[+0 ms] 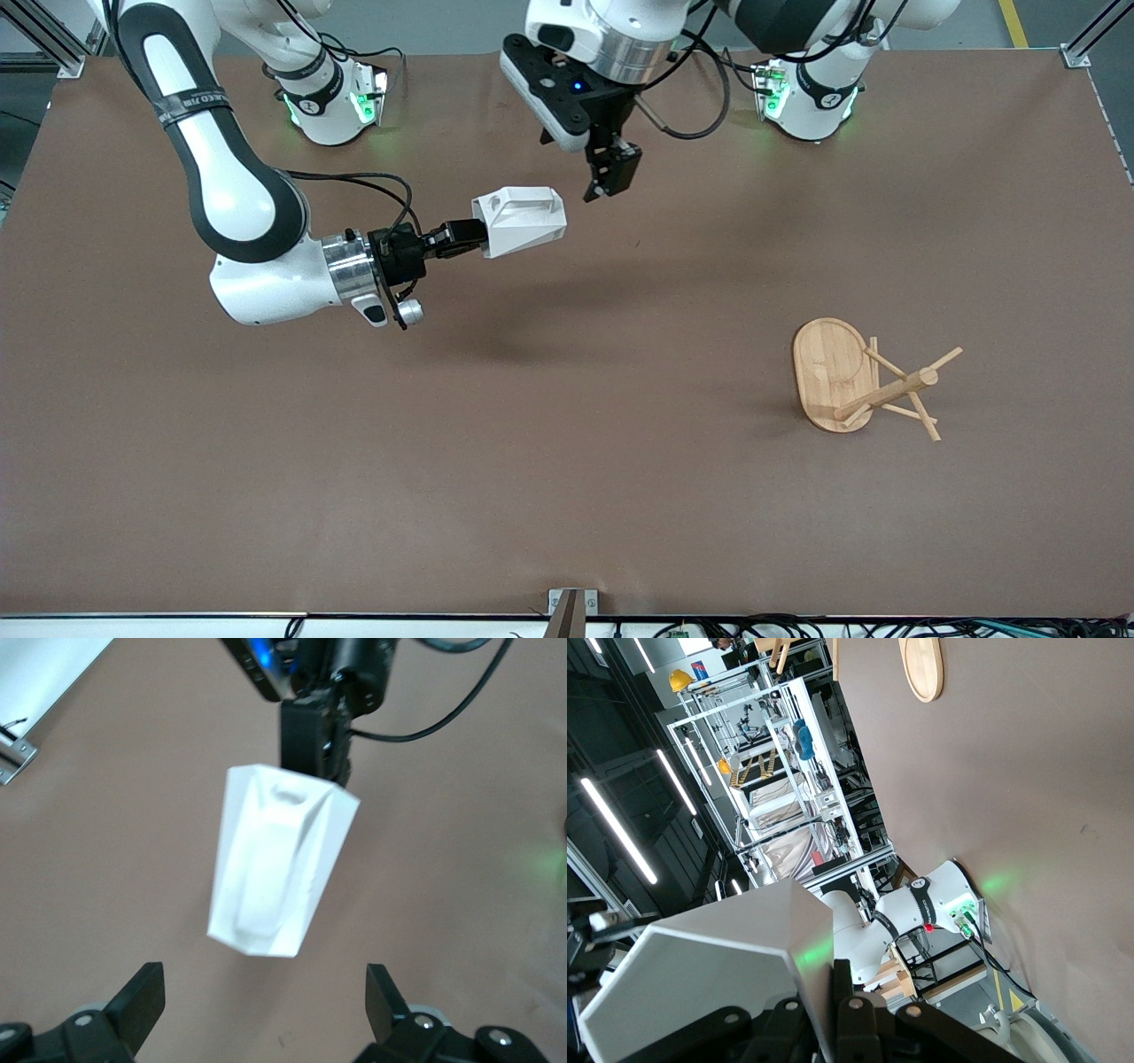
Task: Hang cup on rack
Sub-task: 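Grasp the cup with the left gripper beside the right gripper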
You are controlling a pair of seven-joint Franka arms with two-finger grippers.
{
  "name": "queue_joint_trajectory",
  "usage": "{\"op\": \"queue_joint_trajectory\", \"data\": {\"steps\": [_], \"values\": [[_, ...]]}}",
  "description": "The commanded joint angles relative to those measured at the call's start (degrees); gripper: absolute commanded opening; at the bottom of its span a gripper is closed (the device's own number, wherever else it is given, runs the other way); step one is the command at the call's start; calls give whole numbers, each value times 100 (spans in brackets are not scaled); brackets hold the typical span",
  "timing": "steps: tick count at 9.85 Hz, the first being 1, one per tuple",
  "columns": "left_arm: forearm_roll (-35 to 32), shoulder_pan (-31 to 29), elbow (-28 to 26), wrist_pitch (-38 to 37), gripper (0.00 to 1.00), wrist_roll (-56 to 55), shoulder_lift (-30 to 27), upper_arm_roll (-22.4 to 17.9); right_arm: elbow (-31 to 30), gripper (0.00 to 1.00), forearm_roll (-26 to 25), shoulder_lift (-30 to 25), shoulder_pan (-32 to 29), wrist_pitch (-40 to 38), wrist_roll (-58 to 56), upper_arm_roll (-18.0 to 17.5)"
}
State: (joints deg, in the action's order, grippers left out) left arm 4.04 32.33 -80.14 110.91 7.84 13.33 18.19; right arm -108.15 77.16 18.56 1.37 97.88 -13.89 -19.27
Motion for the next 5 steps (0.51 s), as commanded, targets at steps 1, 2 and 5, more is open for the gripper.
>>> {"op": "queue_joint_trajectory", "data": {"steps": [1, 2, 5], "values": [[-35, 46, -64, 491, 100, 322, 389, 0, -127, 0, 168, -90, -31, 21, -61, -59], [-26, 54, -3, 589, 100, 306, 529, 18, -171, 0, 168, -90, -31, 21, -61, -59], [-131, 107, 16, 590, 100, 664, 837, 18, -241, 0, 159, -143, -40, -14, -70, -59]]}}
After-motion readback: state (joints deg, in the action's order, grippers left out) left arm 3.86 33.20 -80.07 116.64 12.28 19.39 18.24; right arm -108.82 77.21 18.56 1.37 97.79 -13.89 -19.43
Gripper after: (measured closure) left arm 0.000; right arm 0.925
